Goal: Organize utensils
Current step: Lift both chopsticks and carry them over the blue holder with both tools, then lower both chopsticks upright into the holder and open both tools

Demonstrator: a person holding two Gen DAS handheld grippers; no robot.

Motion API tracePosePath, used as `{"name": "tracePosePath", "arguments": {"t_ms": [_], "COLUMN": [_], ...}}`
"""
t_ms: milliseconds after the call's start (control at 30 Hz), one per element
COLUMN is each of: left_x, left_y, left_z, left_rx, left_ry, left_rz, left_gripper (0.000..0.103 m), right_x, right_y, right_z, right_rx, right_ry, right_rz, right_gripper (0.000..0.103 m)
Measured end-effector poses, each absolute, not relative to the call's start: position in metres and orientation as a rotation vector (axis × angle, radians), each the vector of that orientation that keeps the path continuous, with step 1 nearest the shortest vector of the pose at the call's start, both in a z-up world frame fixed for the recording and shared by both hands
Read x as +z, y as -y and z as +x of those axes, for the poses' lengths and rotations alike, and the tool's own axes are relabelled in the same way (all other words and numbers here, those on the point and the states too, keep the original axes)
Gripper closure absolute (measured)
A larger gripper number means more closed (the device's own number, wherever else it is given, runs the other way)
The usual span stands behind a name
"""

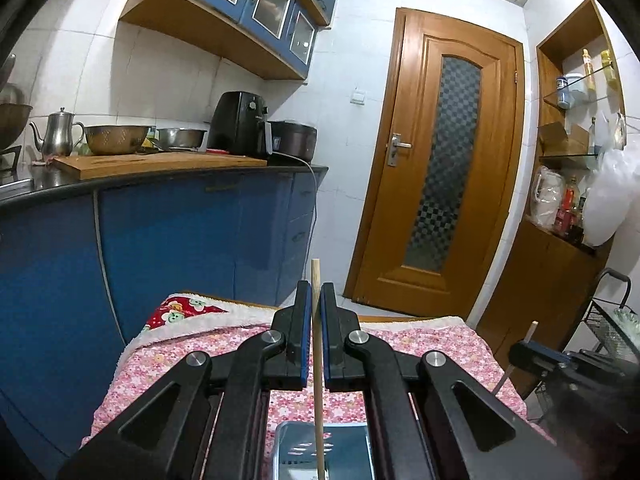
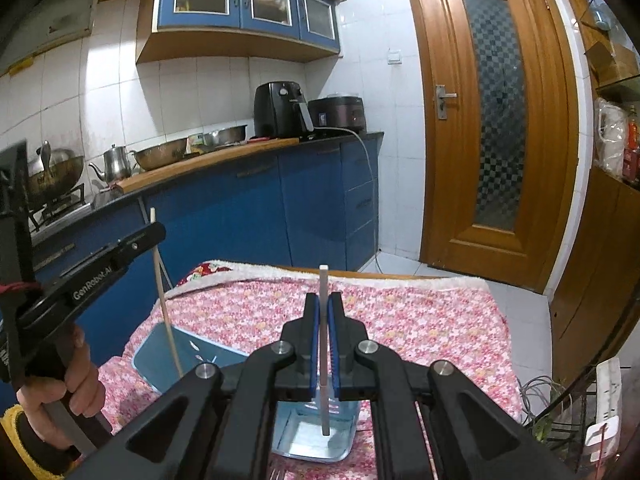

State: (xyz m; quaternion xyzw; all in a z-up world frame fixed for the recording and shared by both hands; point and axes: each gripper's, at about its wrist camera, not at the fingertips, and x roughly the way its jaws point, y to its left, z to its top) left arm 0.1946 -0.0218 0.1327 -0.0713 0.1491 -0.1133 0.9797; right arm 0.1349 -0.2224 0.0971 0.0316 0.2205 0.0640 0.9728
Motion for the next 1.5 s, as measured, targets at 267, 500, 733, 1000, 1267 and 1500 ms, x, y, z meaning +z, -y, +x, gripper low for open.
{"name": "tracePosePath", "arguments": {"t_ms": [267, 500, 733, 1000, 1267, 1500], "left_x": [0.117, 0.108, 0.108, 0.116, 0.131, 0.134], "left_y": [0.031, 0.03, 0.025, 0.02, 0.011, 0.001], "left_z": [0.185, 0.182, 0.179, 0.162, 0.139, 0.111], "left_rx": [-0.202, -0.175, -0.173, -0.173, -0.163, -0.15], "left_ry": [-0.307, -0.324, -0.375, -0.398, -0.447, -0.489], "left_rz": [-0.095, -0.071, -0.072, -0.046, -0.027, -0.005], "left_gripper": [0.101, 0.1, 0.083, 0.07, 0.068, 0.067], "right_x": [0.08, 0.072, 0.071, 0.085, 0.094, 0.096], "right_y": [0.216, 0.214, 0.213, 0.212, 0.209, 0.206], "right_z": [0.142, 0.148, 0.149, 0.131, 0.1, 0.075], "right_rx": [0.164, 0.193, 0.24, 0.229, 0.205, 0.193], "right_ry": [-0.482, -0.51, -0.53, -0.488, -0.484, -0.501], "right_rz": [0.047, 0.04, 0.068, 0.084, 0.118, 0.132], "right_gripper": [0.097, 0.097, 0.07, 0.063, 0.062, 0.062]}}
